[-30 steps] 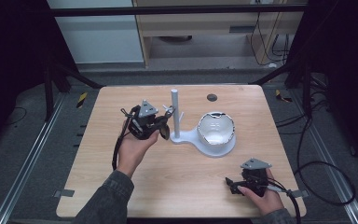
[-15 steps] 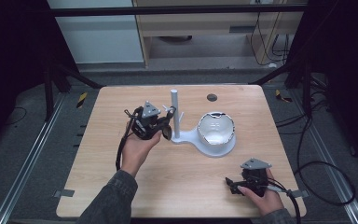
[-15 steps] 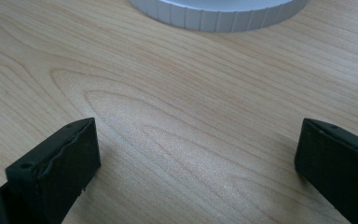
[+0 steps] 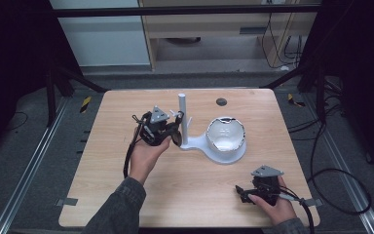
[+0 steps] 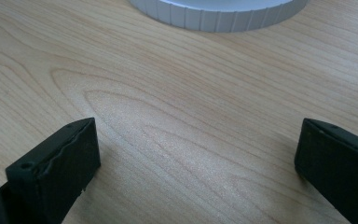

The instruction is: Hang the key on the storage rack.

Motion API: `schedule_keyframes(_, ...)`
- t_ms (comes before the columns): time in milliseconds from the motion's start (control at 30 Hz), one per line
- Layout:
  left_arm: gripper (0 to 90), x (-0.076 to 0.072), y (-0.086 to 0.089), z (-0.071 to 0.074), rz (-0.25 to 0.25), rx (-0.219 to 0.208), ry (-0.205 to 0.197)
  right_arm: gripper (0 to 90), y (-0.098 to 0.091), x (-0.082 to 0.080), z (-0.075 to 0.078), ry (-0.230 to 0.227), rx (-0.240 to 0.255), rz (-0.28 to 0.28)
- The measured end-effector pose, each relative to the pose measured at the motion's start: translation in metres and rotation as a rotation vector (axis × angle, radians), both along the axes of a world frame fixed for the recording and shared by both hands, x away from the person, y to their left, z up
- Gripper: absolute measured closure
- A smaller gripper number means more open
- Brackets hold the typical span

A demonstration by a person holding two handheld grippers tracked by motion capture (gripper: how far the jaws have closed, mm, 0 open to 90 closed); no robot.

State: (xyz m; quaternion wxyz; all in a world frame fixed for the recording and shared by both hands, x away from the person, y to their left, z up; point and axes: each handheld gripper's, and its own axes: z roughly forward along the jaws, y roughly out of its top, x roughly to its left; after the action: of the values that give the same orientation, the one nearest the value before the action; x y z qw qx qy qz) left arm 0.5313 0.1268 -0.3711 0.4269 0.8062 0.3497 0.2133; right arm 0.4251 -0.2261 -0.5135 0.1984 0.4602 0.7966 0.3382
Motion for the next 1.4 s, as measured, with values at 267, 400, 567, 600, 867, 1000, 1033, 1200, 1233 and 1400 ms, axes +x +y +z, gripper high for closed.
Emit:
schedule_keyframes(267, 80.5, 0.002, -0.002, -0.002, 0.001, -0.003, 0.000, 0.4, 0.000, 0.000, 0.000, 0.000, 0.001, 0.000)
schedule_keyframes(400, 80.4, 0.003, -0.003, -0.003, 0.001, -0.007, 0.000, 0.4, 0.000, 0.000, 0.000, 0.000, 0.000, 0.001)
schedule_keyframes(567, 80.4, 0.004, -0.003, -0.004, 0.002, -0.006, 0.001, 0.4, 0.000, 0.000, 0.000, 0.000, 0.000, 0.000)
schedule_keyframes(600, 80.4, 0.004, -0.003, -0.004, 0.002, -0.006, 0.002, 0.4, 0.000, 0.000, 0.000, 0.000, 0.001, 0.000)
schedule_keyframes(867, 78.8, 0.007, -0.005, -0.006, 0.005, -0.012, -0.005, 0.4, 0.000, 0.000, 0.000, -0.002, -0.002, 0.001)
schedule_keyframes(1000, 66.9, 0.006, -0.007, -0.006, 0.020, -0.012, -0.014, 0.4, 0.000, 0.000, 0.000, -0.002, -0.002, 0.001)
schedule_keyframes(1033, 62.7, 0.004, -0.007, -0.006, 0.025, -0.010, -0.025, 0.4, 0.000, 0.000, 0.000, -0.002, -0.002, 0.001)
schedule_keyframes(1200, 38.5, -0.003, -0.005, -0.010, 0.018, 0.008, -0.033, 0.4, 0.000, 0.000, 0.000, -0.002, -0.002, 0.001)
schedule_keyframes(1233, 34.3, -0.005, -0.003, -0.010, 0.017, 0.019, -0.036, 0.4, 0.000, 0.000, 0.000, -0.002, -0.002, 0.001)
schedule_keyframes(1400, 18.4, -0.015, 0.005, -0.018, -0.007, 0.046, 0.002, 0.4, 0.000, -0.001, 0.000, -0.003, 0.000, -0.003)
